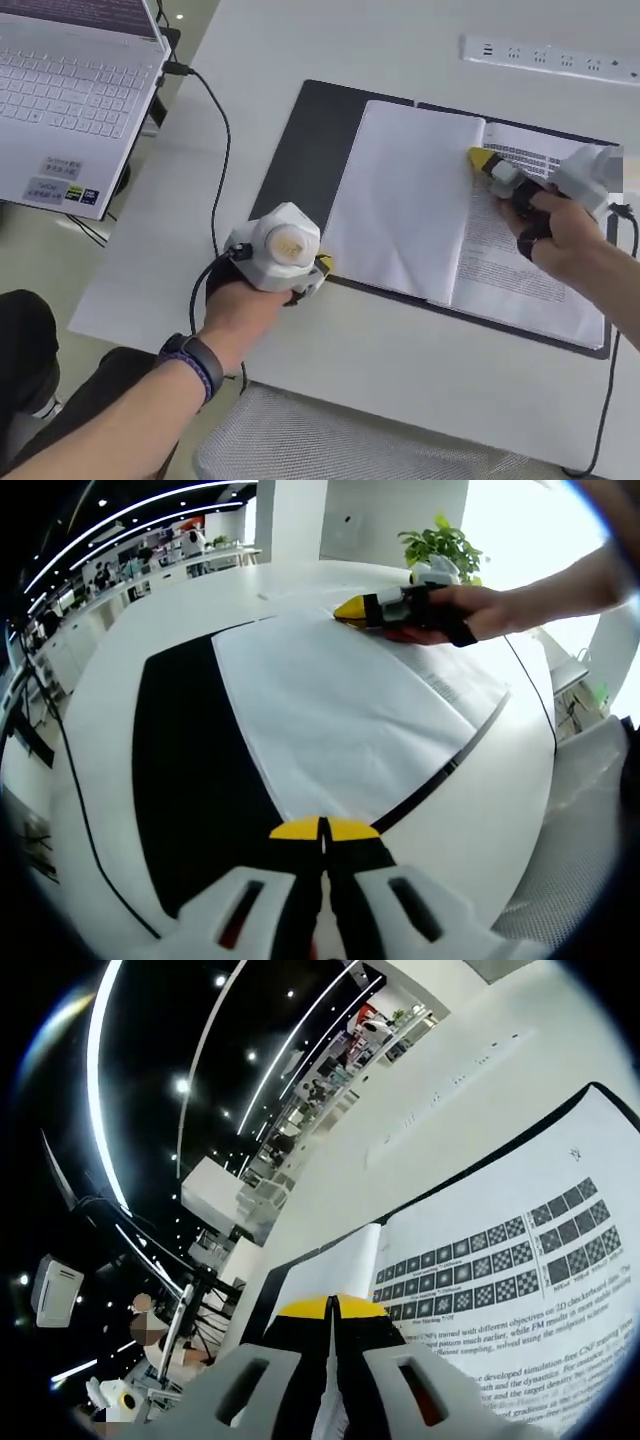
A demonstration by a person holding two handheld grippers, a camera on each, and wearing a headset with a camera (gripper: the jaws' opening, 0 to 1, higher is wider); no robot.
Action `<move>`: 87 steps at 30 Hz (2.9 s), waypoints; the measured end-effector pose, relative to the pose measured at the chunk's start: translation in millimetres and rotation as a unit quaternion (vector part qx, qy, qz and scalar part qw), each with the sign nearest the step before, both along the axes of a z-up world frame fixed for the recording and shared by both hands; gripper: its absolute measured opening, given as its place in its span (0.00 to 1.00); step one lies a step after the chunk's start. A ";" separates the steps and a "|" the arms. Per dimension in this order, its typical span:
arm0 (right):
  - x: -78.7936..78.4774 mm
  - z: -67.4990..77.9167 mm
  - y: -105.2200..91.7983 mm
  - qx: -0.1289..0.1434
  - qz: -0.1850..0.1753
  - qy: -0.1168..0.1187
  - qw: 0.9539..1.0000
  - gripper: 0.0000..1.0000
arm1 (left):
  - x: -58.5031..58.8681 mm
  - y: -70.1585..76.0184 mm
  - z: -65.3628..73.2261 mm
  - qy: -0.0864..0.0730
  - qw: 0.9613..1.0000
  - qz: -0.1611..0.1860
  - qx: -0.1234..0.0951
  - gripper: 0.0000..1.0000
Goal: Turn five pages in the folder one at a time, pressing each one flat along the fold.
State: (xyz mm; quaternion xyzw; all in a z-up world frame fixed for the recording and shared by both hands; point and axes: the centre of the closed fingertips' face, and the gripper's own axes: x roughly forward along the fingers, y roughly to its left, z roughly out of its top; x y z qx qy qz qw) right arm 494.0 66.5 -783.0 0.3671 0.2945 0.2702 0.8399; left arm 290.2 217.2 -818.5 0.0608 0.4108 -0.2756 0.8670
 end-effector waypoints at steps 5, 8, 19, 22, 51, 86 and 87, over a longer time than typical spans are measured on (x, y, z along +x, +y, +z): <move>28.4 0.0 -5.3 0.015 -0.044 0.006 0.999 0.00 | -0.6 0.2 0.4 -0.009 1.000 0.006 -0.002 0.00; 49.3 -10.2 -14.2 0.042 -0.072 0.016 0.996 0.00 | 0.2 0.7 -0.5 -0.007 1.000 0.014 -0.006 0.00; 72.3 -24.5 -22.8 0.057 -0.092 0.017 0.994 0.00 | 0.7 1.3 -1.2 -0.007 1.000 0.013 -0.006 0.00; 71.0 -24.4 -21.5 0.055 -0.090 0.014 0.994 0.00 | 0.9 1.7 -1.3 -0.006 1.000 0.017 -0.010 0.00; -39.0 -5.6 2.5 0.033 0.016 -0.006 0.999 0.00 | -0.1 1.4 -1.1 -0.018 1.000 0.018 -0.016 0.00; -188.8 -3.8 16.7 0.057 0.082 0.024 0.995 0.00 | -1.4 1.6 0.2 -0.022 1.000 0.004 -0.020 0.00; -192.2 -4.4 16.3 0.058 0.082 0.025 0.995 0.00 | -1.6 1.5 0.3 -0.022 1.000 0.004 -0.020 0.00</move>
